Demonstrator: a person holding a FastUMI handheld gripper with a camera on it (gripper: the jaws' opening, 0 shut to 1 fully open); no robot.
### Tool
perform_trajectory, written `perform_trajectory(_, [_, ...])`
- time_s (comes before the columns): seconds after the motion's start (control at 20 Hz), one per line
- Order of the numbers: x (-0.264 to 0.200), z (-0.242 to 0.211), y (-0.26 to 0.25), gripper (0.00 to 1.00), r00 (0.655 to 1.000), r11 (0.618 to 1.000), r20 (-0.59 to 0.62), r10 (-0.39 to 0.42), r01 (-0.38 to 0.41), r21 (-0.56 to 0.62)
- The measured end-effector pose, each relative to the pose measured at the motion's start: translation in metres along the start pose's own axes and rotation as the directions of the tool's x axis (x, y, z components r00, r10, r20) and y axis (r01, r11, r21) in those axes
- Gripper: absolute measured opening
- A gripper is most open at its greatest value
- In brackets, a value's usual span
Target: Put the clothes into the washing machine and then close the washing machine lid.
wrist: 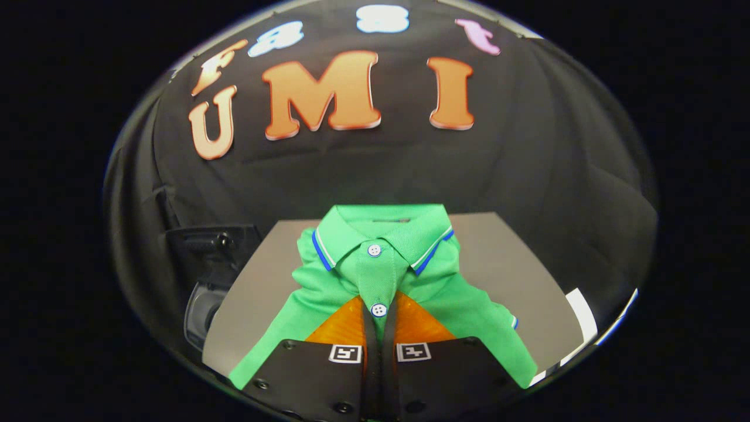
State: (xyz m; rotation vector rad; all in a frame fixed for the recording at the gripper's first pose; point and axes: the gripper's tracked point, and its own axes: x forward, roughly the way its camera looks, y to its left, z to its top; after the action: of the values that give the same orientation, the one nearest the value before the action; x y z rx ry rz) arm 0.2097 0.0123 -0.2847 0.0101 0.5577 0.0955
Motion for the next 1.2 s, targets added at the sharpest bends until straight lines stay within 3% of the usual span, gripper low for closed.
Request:
perform_trajectory(0.45, [-0.037, 0.045, -0.001, 0.08, 0.94, 0.996, 0.34, -0.043, 0.014, 0.088])
perform_trajectory(0.9, [-0.141, 0.117, 0.044, 0.08, 0.834, 0.99, 0.543, 0.103, -0.14, 0.028])
perform_trajectory(1.2, [-0.171, 0.144, 0.126, 0.08, 0.794, 0.977, 0.582, 0.177, -0.215, -0.003])
